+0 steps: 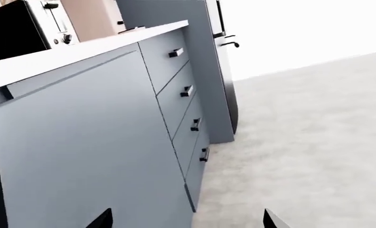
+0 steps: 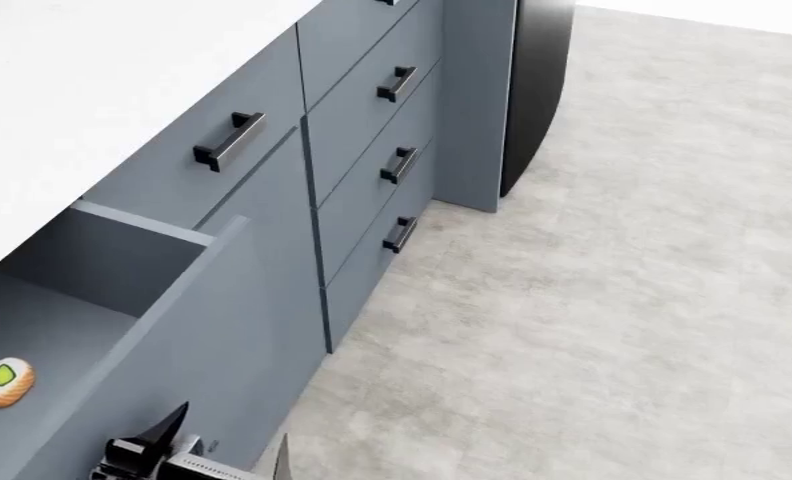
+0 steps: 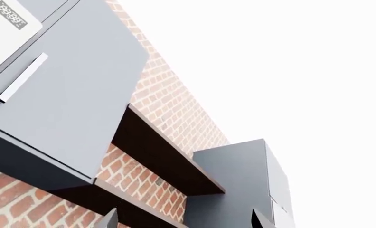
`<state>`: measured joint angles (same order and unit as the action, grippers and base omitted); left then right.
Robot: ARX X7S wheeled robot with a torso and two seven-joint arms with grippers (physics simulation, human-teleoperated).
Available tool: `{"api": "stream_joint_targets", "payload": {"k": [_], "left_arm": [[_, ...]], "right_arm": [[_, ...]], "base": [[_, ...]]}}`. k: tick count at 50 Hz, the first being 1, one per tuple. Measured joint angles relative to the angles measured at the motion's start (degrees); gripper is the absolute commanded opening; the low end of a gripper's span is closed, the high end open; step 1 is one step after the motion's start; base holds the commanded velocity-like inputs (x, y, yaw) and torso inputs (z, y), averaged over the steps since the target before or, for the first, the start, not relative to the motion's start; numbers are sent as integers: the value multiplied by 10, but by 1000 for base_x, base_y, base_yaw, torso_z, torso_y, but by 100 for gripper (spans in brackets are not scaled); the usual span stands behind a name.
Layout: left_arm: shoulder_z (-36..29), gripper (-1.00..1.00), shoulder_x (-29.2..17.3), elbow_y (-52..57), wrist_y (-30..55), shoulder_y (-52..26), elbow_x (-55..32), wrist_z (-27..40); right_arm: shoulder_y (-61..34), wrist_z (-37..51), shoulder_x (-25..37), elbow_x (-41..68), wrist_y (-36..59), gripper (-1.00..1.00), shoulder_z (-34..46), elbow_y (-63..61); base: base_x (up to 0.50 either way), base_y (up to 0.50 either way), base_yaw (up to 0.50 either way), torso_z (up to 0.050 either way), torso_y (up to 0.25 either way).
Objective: Close the right drawer.
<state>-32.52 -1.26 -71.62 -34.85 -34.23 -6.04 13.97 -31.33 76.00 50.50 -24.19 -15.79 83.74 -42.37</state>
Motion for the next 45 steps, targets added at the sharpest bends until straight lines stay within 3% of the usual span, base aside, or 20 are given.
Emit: {"api": "stream_joint_targets", "payload": {"k": [13, 31, 45], "left_arm": [[71, 100, -23, -5, 16, -1, 63, -5], [79, 100, -98, -8, 46, -2, 89, -13], [84, 100, -139, 2, 46, -3, 91, -111]], "right_arm": [[0, -9, -4, 5, 3, 100, -3, 1], [4, -14, -5, 4, 8, 100, -9, 1], [4, -24, -10, 6, 16, 100, -12, 0]], "base": [[0, 0, 0, 0, 0], [0, 0, 0, 0, 0], [2, 3, 5, 0, 0]]}}
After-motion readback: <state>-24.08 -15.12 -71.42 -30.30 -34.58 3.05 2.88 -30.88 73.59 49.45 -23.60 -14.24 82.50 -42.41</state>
